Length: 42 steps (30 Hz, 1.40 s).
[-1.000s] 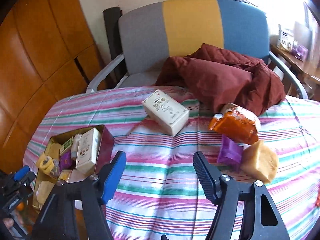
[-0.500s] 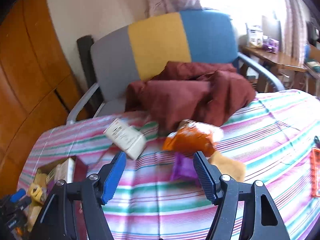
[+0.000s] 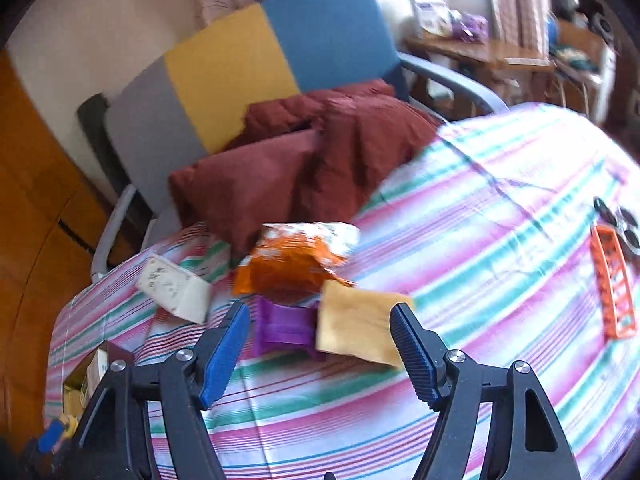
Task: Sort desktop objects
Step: 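Move both grippers back to the loose items, right gripper toward the tan sponge, then grasp the tan sponge with the right gripper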
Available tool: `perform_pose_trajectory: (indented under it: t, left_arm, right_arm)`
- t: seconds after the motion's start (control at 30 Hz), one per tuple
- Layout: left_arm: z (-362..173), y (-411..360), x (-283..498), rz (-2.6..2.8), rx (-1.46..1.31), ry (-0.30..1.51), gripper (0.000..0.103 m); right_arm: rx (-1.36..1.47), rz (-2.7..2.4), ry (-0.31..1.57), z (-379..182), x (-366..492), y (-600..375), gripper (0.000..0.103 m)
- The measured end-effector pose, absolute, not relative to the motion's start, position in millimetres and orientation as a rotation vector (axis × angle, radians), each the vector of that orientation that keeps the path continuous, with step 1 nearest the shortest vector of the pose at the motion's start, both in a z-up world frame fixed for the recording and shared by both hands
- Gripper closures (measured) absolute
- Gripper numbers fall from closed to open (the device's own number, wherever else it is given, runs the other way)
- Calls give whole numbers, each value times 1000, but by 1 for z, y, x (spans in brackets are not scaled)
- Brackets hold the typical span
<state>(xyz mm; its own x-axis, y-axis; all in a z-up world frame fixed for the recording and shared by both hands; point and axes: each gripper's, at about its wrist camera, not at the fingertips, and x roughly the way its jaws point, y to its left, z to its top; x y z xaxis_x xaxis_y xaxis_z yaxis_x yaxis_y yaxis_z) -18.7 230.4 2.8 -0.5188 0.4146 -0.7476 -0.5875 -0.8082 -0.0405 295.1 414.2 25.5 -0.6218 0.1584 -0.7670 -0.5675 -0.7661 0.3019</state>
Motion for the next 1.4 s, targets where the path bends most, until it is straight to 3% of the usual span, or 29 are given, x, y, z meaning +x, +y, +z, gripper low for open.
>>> perform_pose_trajectory:
  t: [0.5,0.7,0.93,1.03,1.4]
  left_arm:
    - [-16,274,-20,2151,-1154,252,49]
    - [-18,285,-29,2120,-1188,232,49]
    - [-20,294,-54,2066,-1276,125,48]
    - [-21,299,-69,2040,-1321,62,48]
    - [-20,335,-130,2041,-1399,-93,31]
  right_arm:
    - [-1174,2273,879,-10,295,449,36]
    - [-1172,2284,899,-16,289,448,26]
    - [-1233,2278,865,-26,276,441,22]
    - [-1281,2263,805,-32,271,438,32]
    - [-1324,2268,698,-25,269,428,39]
